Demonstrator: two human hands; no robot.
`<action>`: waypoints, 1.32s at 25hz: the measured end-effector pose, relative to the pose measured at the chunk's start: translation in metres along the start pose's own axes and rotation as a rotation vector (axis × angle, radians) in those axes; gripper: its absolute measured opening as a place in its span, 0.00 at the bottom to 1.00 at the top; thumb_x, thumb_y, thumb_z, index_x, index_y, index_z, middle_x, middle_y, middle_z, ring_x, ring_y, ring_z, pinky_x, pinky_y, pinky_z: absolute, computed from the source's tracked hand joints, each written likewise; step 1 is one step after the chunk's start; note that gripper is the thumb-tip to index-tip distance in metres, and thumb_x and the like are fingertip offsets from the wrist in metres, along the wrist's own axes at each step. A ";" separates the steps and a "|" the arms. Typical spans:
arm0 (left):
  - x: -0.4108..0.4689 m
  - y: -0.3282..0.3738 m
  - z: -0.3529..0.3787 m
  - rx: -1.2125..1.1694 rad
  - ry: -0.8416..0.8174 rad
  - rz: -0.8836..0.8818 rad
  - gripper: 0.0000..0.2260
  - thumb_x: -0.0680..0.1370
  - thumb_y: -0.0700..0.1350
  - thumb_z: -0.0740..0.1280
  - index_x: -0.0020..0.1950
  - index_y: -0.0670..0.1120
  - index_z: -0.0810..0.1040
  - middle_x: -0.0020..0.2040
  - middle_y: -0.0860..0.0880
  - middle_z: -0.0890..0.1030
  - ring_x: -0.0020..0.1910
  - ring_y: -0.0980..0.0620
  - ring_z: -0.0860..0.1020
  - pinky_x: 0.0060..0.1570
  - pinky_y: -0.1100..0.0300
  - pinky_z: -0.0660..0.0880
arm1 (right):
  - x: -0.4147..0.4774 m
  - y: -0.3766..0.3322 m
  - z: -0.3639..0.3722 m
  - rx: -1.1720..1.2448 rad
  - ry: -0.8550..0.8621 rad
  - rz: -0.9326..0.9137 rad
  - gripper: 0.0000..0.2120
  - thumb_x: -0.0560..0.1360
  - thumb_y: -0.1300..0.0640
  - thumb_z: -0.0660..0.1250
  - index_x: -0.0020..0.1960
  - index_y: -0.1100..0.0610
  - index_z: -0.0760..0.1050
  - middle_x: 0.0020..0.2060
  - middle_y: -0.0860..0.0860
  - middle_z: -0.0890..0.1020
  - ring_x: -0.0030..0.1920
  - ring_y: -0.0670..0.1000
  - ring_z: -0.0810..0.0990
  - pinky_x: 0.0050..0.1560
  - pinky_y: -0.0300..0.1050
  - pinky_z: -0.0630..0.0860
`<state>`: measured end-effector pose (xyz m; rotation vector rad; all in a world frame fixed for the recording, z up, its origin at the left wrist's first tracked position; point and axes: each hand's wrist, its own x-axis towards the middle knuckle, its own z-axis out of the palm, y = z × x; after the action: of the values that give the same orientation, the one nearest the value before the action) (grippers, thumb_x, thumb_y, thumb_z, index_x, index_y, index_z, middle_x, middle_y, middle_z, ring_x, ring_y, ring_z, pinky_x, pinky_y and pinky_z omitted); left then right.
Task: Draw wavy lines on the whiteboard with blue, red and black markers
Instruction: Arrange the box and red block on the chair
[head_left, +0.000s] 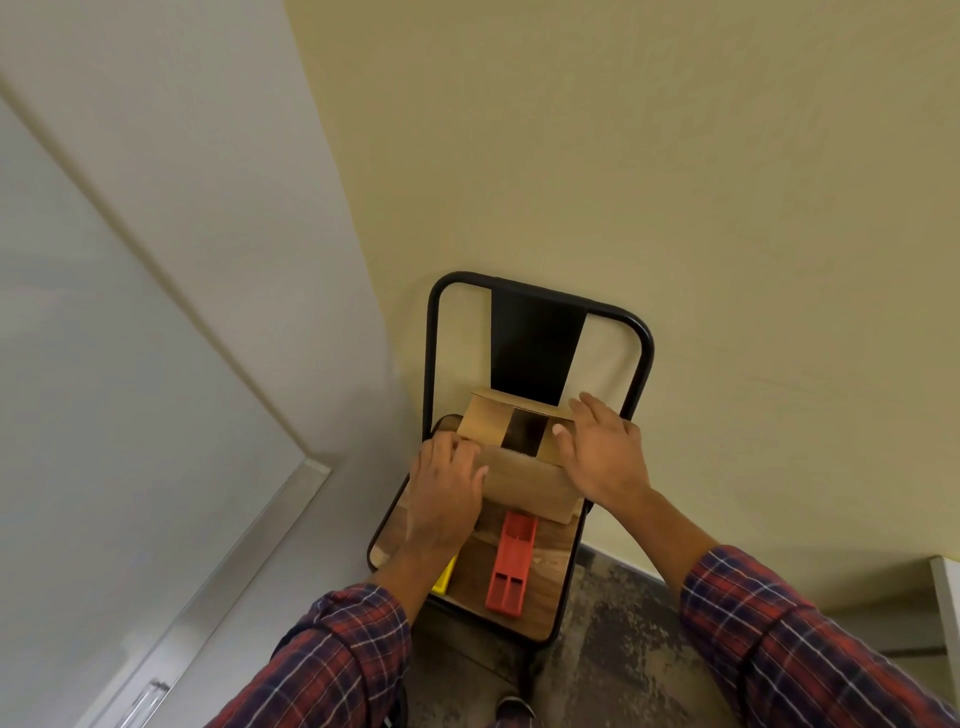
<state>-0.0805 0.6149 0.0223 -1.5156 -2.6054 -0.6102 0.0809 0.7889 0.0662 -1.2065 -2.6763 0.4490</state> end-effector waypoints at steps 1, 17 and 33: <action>0.000 0.002 0.001 0.013 -0.057 -0.006 0.16 0.82 0.54 0.64 0.67 0.48 0.76 0.66 0.46 0.74 0.65 0.46 0.74 0.62 0.51 0.76 | 0.002 0.000 0.002 -0.014 -0.059 -0.012 0.28 0.85 0.41 0.51 0.79 0.55 0.65 0.78 0.54 0.69 0.78 0.56 0.66 0.76 0.62 0.63; 0.005 0.000 0.012 0.092 -0.480 0.042 0.37 0.82 0.53 0.67 0.85 0.50 0.52 0.87 0.47 0.50 0.86 0.45 0.45 0.84 0.38 0.48 | -0.018 0.000 0.041 -0.315 -0.318 -0.104 0.36 0.83 0.34 0.47 0.83 0.55 0.52 0.84 0.55 0.52 0.82 0.58 0.53 0.76 0.69 0.57; -0.068 -0.039 0.031 -0.187 -0.278 -0.386 0.35 0.78 0.58 0.72 0.80 0.47 0.62 0.77 0.44 0.69 0.77 0.42 0.66 0.76 0.45 0.65 | -0.023 0.003 0.064 -0.277 -0.268 -0.072 0.42 0.81 0.30 0.45 0.84 0.57 0.42 0.84 0.57 0.45 0.84 0.60 0.45 0.80 0.68 0.48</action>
<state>-0.0743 0.5536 -0.0348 -1.2190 -3.1741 -0.7374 0.0809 0.7609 0.0045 -1.1855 -3.0839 0.2504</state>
